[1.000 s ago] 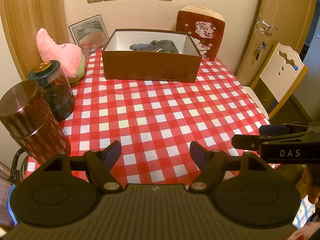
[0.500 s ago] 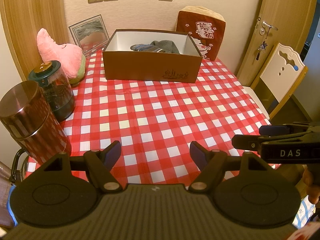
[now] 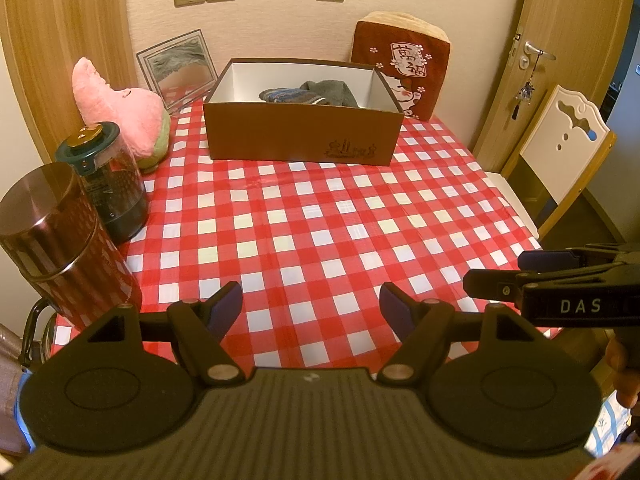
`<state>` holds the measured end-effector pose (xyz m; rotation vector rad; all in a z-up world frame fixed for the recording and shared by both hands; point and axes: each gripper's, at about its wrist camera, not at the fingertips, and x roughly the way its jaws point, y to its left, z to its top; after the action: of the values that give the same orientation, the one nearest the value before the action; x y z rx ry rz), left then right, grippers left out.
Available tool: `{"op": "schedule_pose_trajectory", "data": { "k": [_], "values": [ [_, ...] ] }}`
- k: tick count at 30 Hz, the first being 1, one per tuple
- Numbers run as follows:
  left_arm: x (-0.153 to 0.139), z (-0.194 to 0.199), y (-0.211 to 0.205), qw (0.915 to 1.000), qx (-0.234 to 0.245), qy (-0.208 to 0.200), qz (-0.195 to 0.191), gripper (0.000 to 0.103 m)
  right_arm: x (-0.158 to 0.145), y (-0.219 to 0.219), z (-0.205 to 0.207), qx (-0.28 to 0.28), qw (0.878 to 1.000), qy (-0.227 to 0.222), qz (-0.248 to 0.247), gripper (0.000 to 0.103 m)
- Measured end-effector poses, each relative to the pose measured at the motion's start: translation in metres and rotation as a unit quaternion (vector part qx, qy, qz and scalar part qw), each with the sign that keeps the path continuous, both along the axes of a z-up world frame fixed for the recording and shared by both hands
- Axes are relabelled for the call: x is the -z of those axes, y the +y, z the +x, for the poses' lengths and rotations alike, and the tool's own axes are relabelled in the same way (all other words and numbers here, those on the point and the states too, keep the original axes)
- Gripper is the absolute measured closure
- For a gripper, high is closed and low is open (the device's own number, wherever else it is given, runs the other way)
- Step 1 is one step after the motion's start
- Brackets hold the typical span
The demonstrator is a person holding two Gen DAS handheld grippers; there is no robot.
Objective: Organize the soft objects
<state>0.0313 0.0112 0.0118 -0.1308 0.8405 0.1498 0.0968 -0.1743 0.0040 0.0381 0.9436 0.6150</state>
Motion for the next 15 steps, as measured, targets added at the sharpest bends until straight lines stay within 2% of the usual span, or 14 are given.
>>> {"op": "schedule_pose_trajectory", "data": {
  "k": [15],
  "values": [
    [0.0003, 0.0006, -0.0002, 1.0000, 0.000, 0.001, 0.001, 0.029, 0.0005, 0.0002, 0.0002, -0.001, 1.000, 0.000, 0.000, 0.025]
  ]
}}
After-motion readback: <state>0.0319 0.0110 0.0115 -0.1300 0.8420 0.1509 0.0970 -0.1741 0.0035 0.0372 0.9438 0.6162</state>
